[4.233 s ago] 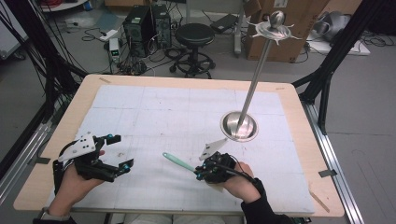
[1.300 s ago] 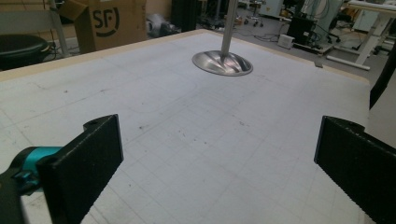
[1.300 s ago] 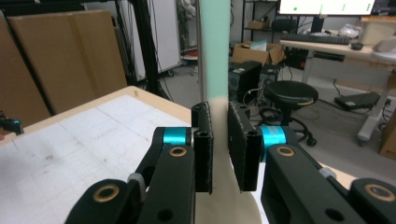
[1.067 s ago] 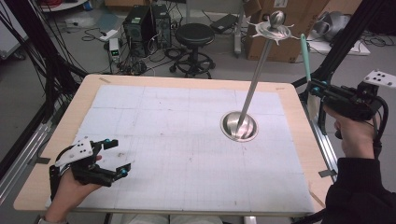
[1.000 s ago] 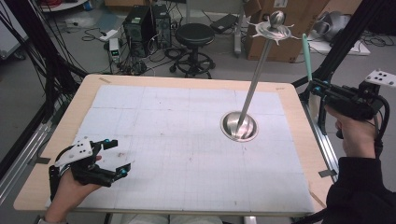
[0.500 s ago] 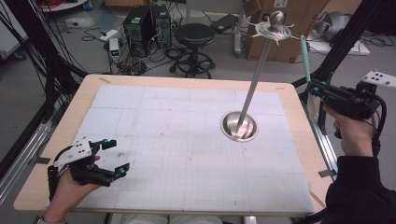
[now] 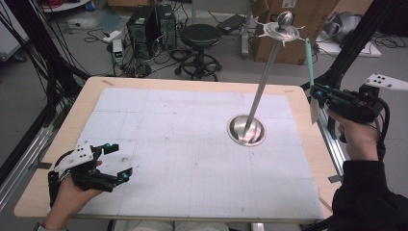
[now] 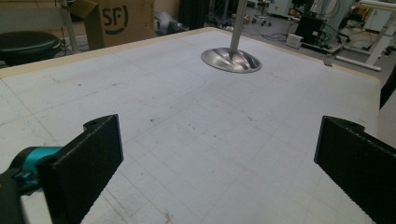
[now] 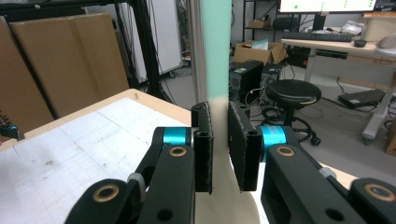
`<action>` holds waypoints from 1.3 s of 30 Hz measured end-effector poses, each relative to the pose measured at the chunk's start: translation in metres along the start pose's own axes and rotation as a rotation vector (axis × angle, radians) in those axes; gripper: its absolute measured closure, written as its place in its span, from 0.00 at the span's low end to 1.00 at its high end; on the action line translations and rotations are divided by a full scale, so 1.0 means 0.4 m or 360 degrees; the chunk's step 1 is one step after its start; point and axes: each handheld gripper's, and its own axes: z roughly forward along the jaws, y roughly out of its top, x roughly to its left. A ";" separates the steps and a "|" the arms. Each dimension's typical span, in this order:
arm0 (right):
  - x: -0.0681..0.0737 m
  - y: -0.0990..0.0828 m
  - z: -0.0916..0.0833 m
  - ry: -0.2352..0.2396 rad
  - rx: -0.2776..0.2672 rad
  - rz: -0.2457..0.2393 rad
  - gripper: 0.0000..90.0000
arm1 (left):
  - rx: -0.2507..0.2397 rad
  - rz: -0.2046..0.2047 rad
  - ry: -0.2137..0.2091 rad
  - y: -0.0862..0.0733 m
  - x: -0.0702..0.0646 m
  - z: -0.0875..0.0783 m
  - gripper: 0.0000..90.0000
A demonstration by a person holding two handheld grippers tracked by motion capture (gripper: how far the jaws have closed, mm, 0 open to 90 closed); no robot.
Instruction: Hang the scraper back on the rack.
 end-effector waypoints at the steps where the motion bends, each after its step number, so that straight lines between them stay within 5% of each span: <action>1: 0.002 -0.001 0.003 0.0002 0.0008 0.0005 0.90 | 0.0002 0.0000 -0.0002 0.000 0.000 0.000 0.02; 20: 0.036 -0.007 0.102 -0.0052 0.0068 0.0003 0.90 | 0.0006 -0.0002 0.0009 -0.004 -0.002 -0.009 0.02; 22: 0.042 -0.010 0.113 -0.0052 0.0061 -0.0004 1.00 | 0.0002 -0.0004 0.0008 -0.004 -0.003 -0.009 0.02; 31: 0.062 -0.025 0.159 -0.0061 0.0052 -0.0028 0.99 | -0.0003 0.0000 -0.0004 -0.002 -0.004 -0.008 0.02; 39: 0.105 -0.058 0.137 -0.0029 0.0022 -0.0072 0.66 | -0.0002 0.0005 -0.0004 0.000 -0.005 -0.010 0.02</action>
